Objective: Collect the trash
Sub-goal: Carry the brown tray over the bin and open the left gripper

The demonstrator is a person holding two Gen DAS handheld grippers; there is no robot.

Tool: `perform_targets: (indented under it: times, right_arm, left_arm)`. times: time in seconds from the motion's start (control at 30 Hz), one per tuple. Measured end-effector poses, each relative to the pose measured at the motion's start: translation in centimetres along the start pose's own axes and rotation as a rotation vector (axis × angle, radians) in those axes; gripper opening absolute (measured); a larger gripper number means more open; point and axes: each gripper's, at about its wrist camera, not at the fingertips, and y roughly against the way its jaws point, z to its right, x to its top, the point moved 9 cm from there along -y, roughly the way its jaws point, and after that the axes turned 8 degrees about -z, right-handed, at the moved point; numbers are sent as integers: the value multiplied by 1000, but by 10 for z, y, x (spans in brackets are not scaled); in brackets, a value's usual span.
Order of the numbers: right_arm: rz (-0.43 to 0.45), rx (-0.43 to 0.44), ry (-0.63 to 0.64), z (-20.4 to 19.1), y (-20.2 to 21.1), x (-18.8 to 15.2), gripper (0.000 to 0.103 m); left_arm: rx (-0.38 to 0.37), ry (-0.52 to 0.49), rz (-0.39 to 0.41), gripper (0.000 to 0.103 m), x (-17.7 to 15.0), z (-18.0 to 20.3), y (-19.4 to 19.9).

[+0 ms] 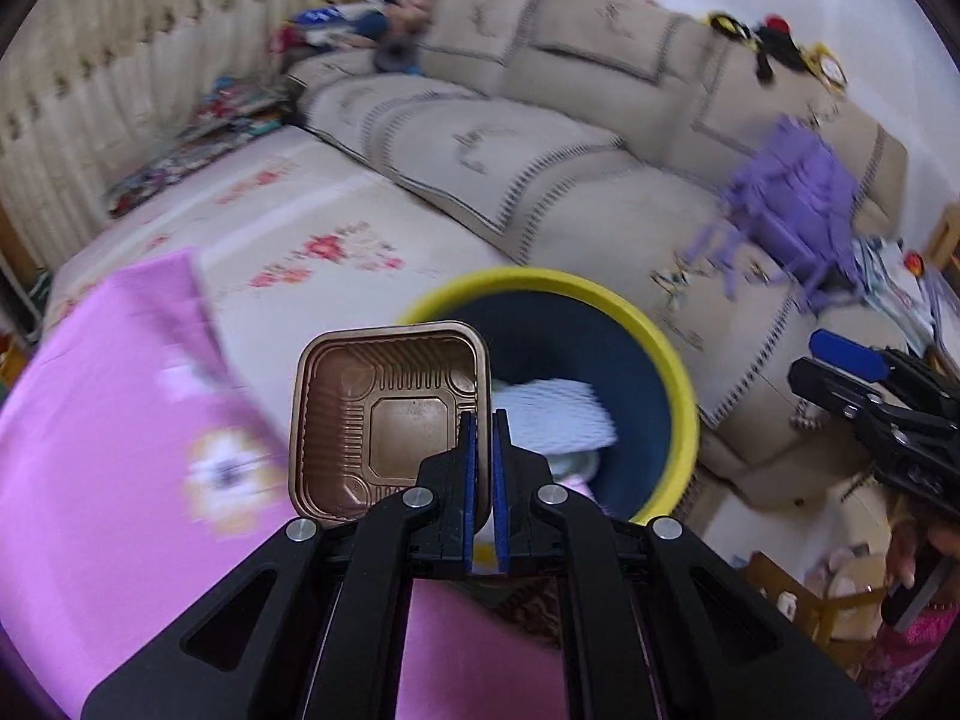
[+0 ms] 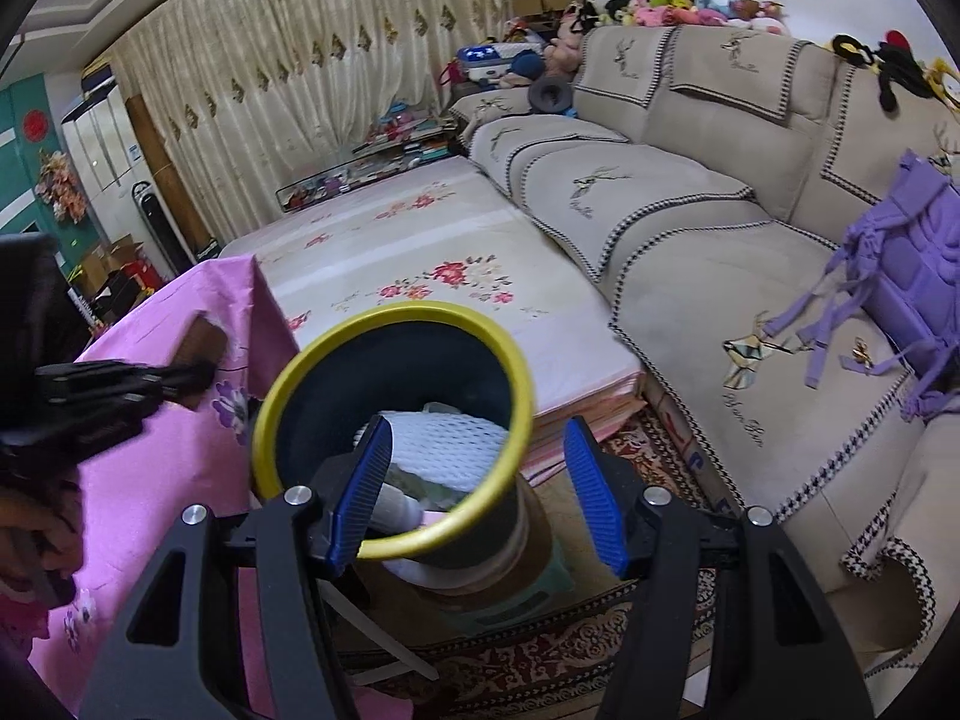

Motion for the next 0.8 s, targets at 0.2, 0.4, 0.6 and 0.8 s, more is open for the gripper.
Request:
perform_targets:
  times: [0.2,0.4,0.6,0.8]
  right_arm:
    - [11,-24,-46,34,10,-8,57]
    - [9,-26,-67,44,12,-14,57]
    - [-4,-1,-46,28,12,-19,57]
    - [1,71,45,-26,22,-24,61]
  left_arm:
    - [-18,-28,-100,5,15,35,-64]
    - [37,-12,-160,40,14,28,-101]
    - [37,51,-104,60,4,7,-61]
    - [84,96,138,97,-29,-22,69]
